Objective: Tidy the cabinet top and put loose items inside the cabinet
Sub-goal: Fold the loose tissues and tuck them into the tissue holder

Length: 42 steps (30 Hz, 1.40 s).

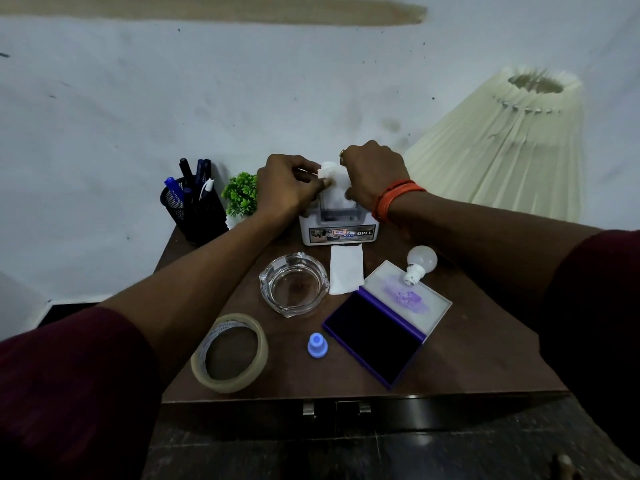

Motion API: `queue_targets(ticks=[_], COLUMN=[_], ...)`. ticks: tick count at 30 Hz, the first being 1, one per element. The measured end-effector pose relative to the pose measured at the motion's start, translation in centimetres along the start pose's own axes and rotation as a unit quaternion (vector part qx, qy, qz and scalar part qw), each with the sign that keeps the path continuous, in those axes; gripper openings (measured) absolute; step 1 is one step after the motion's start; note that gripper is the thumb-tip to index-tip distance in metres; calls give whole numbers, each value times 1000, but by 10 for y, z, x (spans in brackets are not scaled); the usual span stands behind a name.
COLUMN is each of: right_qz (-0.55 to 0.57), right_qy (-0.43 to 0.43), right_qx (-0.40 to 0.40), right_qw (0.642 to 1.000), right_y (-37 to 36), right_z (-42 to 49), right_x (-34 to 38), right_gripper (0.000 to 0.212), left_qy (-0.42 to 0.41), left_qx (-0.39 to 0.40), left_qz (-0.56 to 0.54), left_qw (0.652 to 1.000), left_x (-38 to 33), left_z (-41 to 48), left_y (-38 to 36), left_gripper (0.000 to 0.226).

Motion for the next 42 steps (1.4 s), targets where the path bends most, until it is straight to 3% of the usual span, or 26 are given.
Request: queue_targets(ticks=[15, 26, 34, 42], right_qz=[27, -13, -1, 86], right_qy=[-24, -23, -12, -5], right_qx=[-20, -11, -35, -33], right_qw=[999, 1000, 999, 996], right_y=[8, -3, 1, 18], right_z=[6, 2, -2, -44], right_x=[2, -2, 0, 9], right_gripper=[27, 26, 27, 20], left_qy=[-29, -42, -59, -68], left_qx=[-6, -1, -37, -39], left_qz=[9, 191, 150, 87], left_qw=[1000, 981, 986, 993], left_x=[3, 5, -2, -14], left_z=[2, 7, -1, -30], left_y=[0, 0, 5, 11], left_gripper=[26, 25, 26, 23])
Point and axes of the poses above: each hand's wrist, its own z-axis towards the middle knuckle, its own y-axis out of the back of the hand, x = y × z, the point moved 2 cm from there along z, towards the middle knuckle, and after that the axes turned 1 degree about y, right-handed, at the moved point
